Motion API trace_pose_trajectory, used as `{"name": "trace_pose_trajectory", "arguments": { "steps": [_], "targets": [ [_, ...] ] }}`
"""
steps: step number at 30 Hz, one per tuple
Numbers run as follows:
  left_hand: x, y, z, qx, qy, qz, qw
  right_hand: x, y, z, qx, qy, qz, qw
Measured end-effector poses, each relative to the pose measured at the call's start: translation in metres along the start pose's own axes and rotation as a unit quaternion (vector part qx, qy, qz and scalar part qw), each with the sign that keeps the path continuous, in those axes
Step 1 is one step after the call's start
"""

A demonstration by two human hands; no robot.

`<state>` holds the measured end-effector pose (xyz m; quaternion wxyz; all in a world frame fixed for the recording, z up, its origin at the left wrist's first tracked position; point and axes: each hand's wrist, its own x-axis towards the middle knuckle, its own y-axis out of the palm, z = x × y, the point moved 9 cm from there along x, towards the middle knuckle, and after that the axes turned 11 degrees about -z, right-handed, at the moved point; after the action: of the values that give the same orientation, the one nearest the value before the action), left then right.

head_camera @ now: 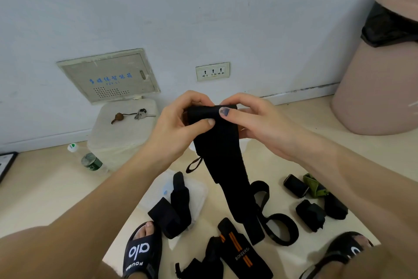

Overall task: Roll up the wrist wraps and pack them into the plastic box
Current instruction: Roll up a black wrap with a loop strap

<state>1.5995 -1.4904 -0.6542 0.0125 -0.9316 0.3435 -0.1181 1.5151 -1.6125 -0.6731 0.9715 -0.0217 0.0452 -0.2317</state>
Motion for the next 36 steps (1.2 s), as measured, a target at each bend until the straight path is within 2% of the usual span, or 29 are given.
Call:
{"name": "trace_pose_trajectory", "arguments": {
  "steps": [5, 9, 13, 20, 25, 30, 36],
  "targets": [
    [-0.001, 0.001, 0.000, -0.004, -0.003, -0.011, 1.000, 0.000, 0.000, 0.004, 0.025, -0.015, -0.009, 1.000],
    [-0.002, 0.006, 0.005, 0.019, -0.022, 0.016, 0.999, 0.000, 0.001, 0.003, 0.062, -0.013, -0.002, 0.998],
    [-0.004, 0.006, 0.012, 0.041, -0.054, 0.027, 0.997, 0.001, -0.001, 0.005, 0.053, -0.031, -0.003, 0.998],
    [-0.002, 0.008, 0.015, -0.062, -0.118, 0.010, 0.991, 0.000, -0.006, 0.014, 0.009, -0.077, -0.027, 0.997],
    [-0.001, 0.005, 0.014, -0.062, -0.099, 0.009, 0.993, 0.002, -0.009, 0.006, -0.004, -0.039, -0.029, 0.999],
    [0.001, 0.000, 0.009, -0.065, -0.063, -0.007, 0.996, -0.002, 0.001, -0.002, 0.057, 0.035, 0.013, 0.998],
    [0.001, -0.004, 0.019, -0.054, -0.090, -0.017, 0.994, 0.002, -0.006, 0.003, 0.007, -0.034, -0.032, 0.999]
  ]
}}
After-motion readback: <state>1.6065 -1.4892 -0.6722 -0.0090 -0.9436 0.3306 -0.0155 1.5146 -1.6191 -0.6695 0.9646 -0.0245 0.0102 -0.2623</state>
